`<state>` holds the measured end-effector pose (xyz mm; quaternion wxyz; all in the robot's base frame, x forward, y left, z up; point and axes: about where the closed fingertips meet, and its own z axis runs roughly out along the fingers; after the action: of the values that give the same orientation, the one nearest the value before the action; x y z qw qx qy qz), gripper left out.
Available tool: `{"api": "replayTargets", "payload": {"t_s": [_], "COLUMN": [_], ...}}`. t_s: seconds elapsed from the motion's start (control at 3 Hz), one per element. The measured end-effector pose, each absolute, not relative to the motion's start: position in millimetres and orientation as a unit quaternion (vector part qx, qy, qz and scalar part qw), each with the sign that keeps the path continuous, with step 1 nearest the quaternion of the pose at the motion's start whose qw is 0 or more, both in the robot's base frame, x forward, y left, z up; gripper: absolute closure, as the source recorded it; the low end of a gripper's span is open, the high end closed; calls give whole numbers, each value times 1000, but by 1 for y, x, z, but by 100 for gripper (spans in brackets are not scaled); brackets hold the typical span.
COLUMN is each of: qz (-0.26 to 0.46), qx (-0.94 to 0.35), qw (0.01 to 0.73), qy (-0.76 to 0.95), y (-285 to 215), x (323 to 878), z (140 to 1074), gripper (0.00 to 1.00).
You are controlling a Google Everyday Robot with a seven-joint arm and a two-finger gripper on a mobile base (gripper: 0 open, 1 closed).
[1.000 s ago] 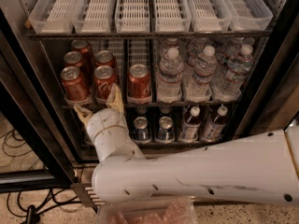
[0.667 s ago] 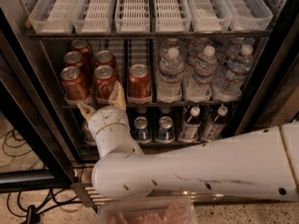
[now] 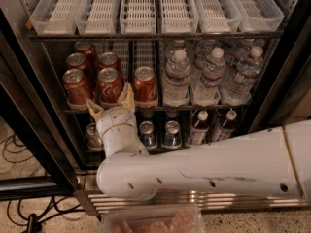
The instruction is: Pick coke can from middle shelf of fridge
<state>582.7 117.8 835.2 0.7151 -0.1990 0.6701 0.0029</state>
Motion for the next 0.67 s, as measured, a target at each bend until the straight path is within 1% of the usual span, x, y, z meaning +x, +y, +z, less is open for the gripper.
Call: {"api": "replayTargets", "payload": {"t_s": [0.67], "qz": [16], "qx": [-172], "qw": [717], "qy": [676], "y": [111], "x": [599], "z": [837], "gripper": [33]}}
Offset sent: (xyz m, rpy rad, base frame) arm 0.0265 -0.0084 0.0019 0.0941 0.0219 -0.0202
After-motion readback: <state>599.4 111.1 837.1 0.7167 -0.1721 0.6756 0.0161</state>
